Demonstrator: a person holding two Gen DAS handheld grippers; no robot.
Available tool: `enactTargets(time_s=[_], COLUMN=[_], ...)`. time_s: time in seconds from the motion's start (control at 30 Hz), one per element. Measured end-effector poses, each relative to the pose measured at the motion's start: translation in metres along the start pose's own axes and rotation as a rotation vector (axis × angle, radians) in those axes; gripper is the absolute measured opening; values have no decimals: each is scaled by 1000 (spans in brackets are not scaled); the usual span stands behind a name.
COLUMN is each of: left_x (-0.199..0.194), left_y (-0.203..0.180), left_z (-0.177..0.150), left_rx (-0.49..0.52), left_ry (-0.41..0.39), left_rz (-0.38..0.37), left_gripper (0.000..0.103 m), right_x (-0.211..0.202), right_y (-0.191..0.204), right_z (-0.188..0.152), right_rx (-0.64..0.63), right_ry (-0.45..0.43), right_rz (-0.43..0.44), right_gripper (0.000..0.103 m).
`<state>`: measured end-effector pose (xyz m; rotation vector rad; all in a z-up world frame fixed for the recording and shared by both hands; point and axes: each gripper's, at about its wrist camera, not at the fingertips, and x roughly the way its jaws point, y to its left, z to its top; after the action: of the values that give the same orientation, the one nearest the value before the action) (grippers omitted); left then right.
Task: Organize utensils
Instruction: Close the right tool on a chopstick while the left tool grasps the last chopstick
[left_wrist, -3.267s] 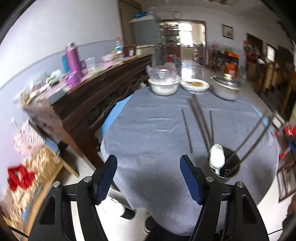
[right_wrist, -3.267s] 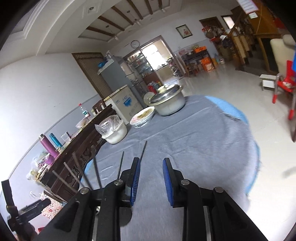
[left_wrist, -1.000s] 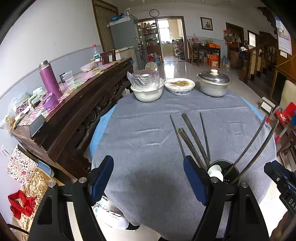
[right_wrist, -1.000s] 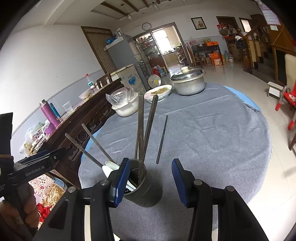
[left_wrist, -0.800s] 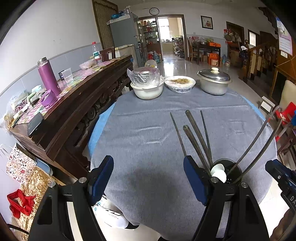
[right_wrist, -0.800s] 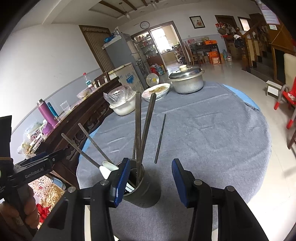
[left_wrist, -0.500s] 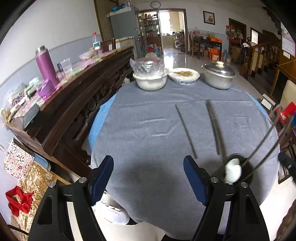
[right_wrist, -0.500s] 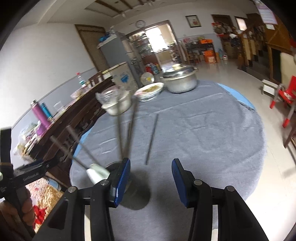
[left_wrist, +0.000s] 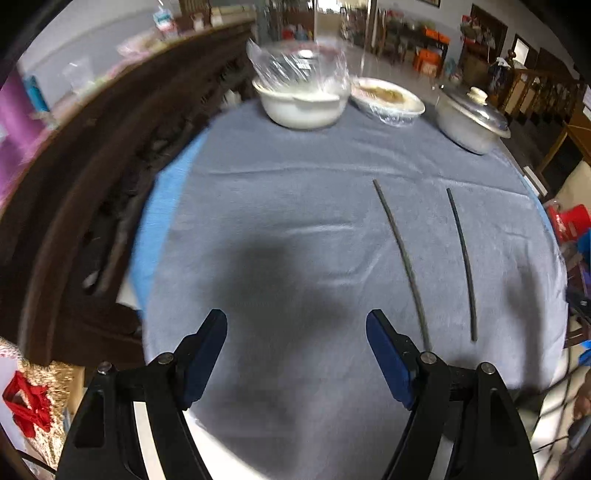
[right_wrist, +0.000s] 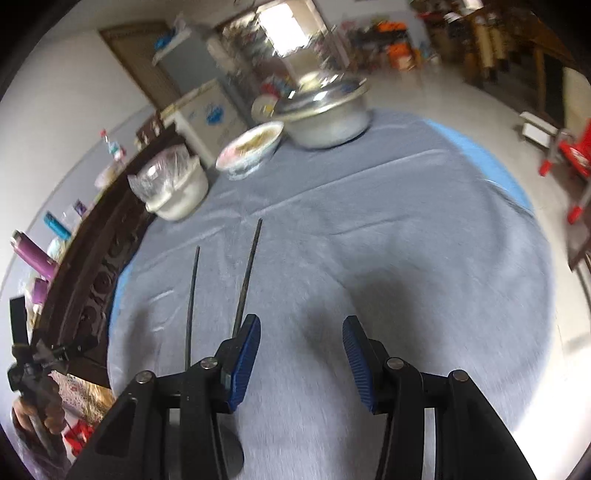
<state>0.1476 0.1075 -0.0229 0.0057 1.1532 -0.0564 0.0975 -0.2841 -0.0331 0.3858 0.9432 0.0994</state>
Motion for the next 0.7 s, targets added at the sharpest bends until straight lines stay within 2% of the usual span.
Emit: enactTargets(time_s=[0.17,0.4,0.5,0.57,0.63,0.7], left_x=[34,72,88,100,110,118], left_y=[-17,-49,-57,-59,-62,-64], left_z=[56,107,122,128,134,138], left_rx=[-15,9,24,13,0,-11], left_ry=[71,115,133,163,184,201], left_rz=[-64,-82,-84,-103,-118,-131], left_gripper=[78,77,70,62,59,54], right_x=[71,154,180,194,206,214], right_y=[29,62,70,73,76,80], right_z=[53,101,111,113,113,111], right_rx=[-53,-57,-65,-69,-74,-89], right_ry=[121,236,264,284,316,321], right_rz=[6,-4,-26,-56,-66,-95], right_gripper=[50,50,50,43,37,35])
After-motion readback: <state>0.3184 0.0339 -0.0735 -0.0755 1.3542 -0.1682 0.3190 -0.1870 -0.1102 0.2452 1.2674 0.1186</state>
